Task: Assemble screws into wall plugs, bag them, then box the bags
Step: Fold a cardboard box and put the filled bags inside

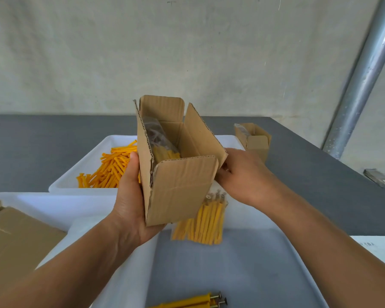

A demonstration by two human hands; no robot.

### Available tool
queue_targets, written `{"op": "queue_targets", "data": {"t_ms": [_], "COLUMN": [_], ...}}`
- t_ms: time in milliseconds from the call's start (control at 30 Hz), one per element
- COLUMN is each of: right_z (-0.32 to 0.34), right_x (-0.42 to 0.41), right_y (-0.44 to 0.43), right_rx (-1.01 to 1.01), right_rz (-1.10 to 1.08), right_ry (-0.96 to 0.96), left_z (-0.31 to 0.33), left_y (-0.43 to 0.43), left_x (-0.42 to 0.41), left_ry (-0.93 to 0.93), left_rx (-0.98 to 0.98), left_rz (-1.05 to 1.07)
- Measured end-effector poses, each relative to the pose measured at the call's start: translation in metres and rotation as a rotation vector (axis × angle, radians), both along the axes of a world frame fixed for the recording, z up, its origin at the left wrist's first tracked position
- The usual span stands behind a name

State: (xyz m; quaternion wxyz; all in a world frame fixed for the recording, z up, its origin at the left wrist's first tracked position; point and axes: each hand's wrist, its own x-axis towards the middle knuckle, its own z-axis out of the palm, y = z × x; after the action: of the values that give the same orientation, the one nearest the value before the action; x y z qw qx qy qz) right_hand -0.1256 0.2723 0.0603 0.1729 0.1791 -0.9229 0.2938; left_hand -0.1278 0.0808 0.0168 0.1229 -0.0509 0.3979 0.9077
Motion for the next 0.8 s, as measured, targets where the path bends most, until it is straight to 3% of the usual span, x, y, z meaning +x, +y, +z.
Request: {"op": "queue_targets", "data": {"t_ms": [100,167,267,367,433,800], "right_z": [0.01,0.018,0.02,0.011,0.005,-0.018], "right_x": [0.0,0.0,0.004,0.006,0.006,-0.005], "right_y": [0.009,0.018,0.029,0.035,0.036,0.026], "right_rx": [-0.031,0.079,0.357,0.467,0.578,0.43], "right_rz": [-0.154,-0.301,-0.423,-0.362,-0.279,-0.101], "right_ry": [0.055,0.052,-0.298,-0.738,-0.872,-0.987], "left_z": [-0.002,-0.003,-0.004,-0.004,-0.004,-0.001], "left_y": [-0.003,-0.003,-0.003,-0.004,-0.004,-0.003], "left_x": [-0.003,-0.003,-0.004,-0.003,-0.004,0.001], "left_ry": [0.009,-0.002,0.004,0.003,-0.003,-0.026], "left_rx": [-0.018,-0.027,-0.03,-0.034,-0.03,0.0], "left_rz": [0.001,-0.002,0.0,-0.01,-0.022,-0.082]}}
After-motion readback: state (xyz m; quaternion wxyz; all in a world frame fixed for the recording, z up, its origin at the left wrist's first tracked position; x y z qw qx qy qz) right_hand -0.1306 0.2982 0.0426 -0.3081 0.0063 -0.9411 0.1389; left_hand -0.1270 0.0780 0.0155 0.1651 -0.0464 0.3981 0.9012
